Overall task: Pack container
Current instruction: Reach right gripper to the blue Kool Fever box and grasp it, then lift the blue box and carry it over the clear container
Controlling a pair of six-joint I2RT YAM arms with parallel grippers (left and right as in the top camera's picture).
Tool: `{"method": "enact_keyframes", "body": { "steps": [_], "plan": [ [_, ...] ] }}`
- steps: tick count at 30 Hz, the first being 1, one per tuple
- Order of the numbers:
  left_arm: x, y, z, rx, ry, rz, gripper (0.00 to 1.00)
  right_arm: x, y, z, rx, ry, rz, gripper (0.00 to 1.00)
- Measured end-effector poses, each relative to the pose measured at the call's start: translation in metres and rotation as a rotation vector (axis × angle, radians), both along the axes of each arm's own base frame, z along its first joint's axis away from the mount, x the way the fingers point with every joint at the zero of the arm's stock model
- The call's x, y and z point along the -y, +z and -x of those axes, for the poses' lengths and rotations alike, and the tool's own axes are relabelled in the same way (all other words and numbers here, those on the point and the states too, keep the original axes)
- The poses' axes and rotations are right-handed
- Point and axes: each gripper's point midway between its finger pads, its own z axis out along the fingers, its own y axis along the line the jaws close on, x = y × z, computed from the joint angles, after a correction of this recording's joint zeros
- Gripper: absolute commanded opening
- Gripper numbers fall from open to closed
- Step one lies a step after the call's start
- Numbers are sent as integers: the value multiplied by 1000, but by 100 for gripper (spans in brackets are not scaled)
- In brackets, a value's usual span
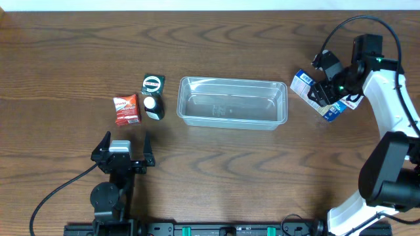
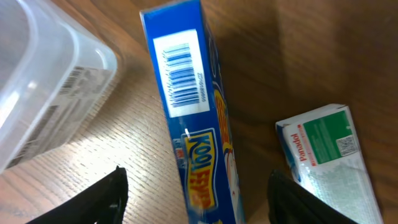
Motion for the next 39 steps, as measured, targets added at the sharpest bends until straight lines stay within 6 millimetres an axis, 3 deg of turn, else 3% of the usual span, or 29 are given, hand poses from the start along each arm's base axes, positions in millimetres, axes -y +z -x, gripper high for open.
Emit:
{"method": "enact_keyframes", "body": {
  "steps": [16, 17, 23, 24, 35, 39],
  "plan": [
    [0, 0, 0, 0, 0, 0, 98, 9, -7, -3, -3, -9, 50, 49],
    [0, 0, 0, 0, 0, 0, 98, 9, -7, -3, -2, -9, 52, 46],
    [0, 0, 0, 0, 0, 0, 98, 10, -8, -5, -1, -13, 55, 4],
    [0, 0, 0, 0, 0, 0, 98, 11, -8, -4, -4, -20, 56, 1],
    [0, 0, 0, 0, 0, 0, 98, 10, -7, 0, -34, -71, 42, 1],
    [0, 0, 0, 0, 0, 0, 98, 9, 5, 7, -43, -76, 39, 1]
  ]
}}
